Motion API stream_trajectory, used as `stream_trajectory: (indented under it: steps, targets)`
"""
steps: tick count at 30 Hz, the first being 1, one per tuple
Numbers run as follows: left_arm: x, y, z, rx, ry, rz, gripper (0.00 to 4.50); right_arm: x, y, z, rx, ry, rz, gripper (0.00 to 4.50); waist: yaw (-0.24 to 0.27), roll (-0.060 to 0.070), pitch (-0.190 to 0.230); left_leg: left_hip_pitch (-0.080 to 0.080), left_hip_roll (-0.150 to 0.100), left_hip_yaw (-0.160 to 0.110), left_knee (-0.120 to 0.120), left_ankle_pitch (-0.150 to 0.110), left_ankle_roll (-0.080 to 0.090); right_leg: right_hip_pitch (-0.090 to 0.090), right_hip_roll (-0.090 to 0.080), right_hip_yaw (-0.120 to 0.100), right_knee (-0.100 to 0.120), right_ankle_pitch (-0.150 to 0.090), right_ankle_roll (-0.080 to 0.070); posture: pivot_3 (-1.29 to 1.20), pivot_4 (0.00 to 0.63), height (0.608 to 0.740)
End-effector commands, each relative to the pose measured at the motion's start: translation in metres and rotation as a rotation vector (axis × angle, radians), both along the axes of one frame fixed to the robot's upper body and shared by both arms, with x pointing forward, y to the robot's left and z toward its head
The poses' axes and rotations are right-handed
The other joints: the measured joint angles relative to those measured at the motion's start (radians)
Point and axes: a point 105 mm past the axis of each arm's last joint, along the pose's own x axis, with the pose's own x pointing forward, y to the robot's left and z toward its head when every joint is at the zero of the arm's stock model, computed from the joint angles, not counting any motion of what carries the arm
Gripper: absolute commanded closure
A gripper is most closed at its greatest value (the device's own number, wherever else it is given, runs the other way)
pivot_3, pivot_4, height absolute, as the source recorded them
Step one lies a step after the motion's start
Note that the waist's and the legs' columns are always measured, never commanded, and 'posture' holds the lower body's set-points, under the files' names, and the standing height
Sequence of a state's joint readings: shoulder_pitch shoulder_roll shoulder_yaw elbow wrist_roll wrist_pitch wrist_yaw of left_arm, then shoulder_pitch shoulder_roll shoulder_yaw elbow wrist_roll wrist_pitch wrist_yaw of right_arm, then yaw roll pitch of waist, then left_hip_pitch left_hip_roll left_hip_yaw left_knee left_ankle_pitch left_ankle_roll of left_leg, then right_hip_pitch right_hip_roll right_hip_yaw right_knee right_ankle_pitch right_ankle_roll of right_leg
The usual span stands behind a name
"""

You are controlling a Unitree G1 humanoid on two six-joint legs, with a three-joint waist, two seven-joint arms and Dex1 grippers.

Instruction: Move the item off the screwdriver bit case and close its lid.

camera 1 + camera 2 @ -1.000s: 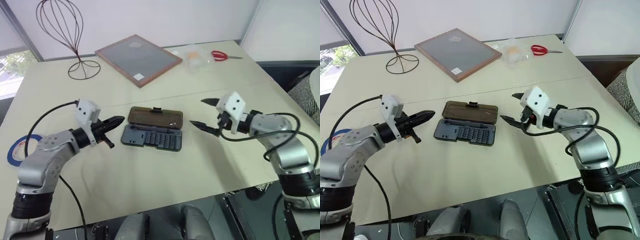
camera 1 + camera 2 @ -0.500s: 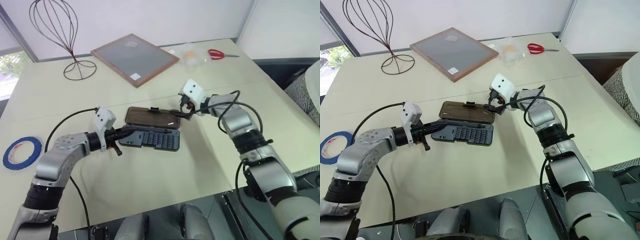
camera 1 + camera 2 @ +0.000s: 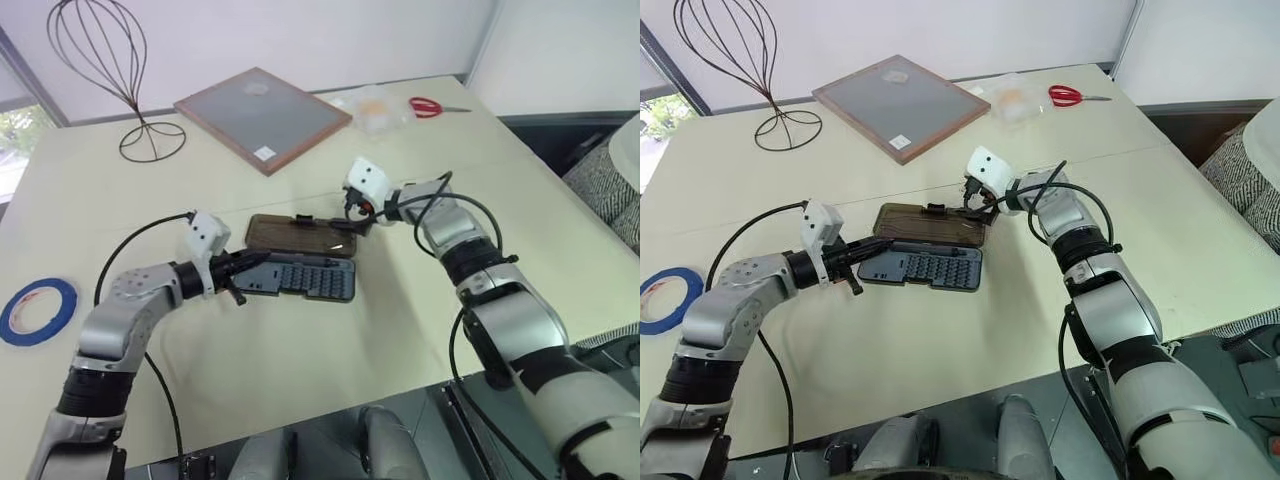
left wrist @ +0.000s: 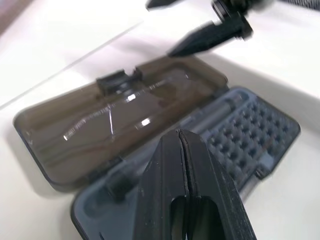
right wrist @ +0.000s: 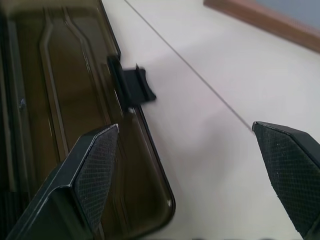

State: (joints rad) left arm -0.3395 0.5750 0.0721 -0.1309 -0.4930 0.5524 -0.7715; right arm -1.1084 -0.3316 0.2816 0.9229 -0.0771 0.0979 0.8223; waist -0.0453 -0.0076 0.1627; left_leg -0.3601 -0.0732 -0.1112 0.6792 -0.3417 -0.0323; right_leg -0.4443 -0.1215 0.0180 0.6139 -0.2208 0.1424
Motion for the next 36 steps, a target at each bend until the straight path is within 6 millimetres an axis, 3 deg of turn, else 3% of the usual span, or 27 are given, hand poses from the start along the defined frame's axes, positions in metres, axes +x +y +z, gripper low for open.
stream_trajectory:
  steps: [1,11,21,27,30,34,36]
  targets:
    - [0.006,0.009,0.032,-0.058,-0.098,0.058,4.5,0.005,0.005,0.013,0.018,-0.043,-0.006,0.05,-0.001,0.0,0.0,0.0,0.0,0.0,0.0,0.0,0.0,0.0,0.0,0.0,0.0,0.0,0.0,0.0,0.15,0.74]
    - [0.017,0.024,0.042,-0.105,-0.142,0.182,4.5,0.012,-0.016,-0.009,-0.013,0.062,-0.175,0.05,-0.002,0.0,0.0,0.0,0.0,0.0,0.0,0.0,-0.001,0.0,0.0,0.0,0.0,0.0,0.0,0.0,0.15,0.74]
    - [0.019,0.022,0.04,-0.102,-0.153,0.195,4.5,-0.01,-0.014,-0.014,0.065,0.297,-0.255,0.05,0.0,0.0,0.0,-0.001,0.0,-0.001,0.001,0.0,-0.001,0.0,0.0,0.0,0.001,0.0,0.0,0.0,0.15,0.74]
    - [0.022,0.021,0.04,-0.097,-0.159,0.2,4.5,-0.015,-0.013,-0.017,0.066,0.35,-0.34,0.05,0.0,0.0,0.0,-0.001,0.0,-0.001,0.001,0.0,-0.001,0.0,0.0,0.0,0.001,0.0,0.0,0.0,0.15,0.74]
    - [0.022,0.022,0.039,-0.092,-0.162,0.204,4.5,-0.016,-0.011,-0.019,0.08,0.376,-0.361,0.81,0.0,0.0,0.0,-0.001,0.0,-0.001,0.001,0.0,-0.001,0.0,0.0,0.0,0.001,0.0,0.0,0.0,0.15,0.74]
    - [0.022,0.025,0.039,-0.086,-0.167,0.219,4.5,-0.015,-0.008,-0.019,0.091,0.385,-0.373,2.79,0.001,0.0,0.0,-0.001,0.0,0.0,0.002,0.0,-0.001,0.0,0.0,0.0,0.001,0.0,0.0,0.0,0.15,0.74]
    - [0.021,0.026,0.039,-0.085,-0.169,0.226,4.5,-0.013,-0.01,-0.02,0.093,0.385,-0.388,3.53,0.002,0.0,0.0,-0.001,-0.001,-0.001,0.002,0.0,-0.001,0.0,0.0,0.0,0.001,0.0,0.0,0.0,0.15,0.74]
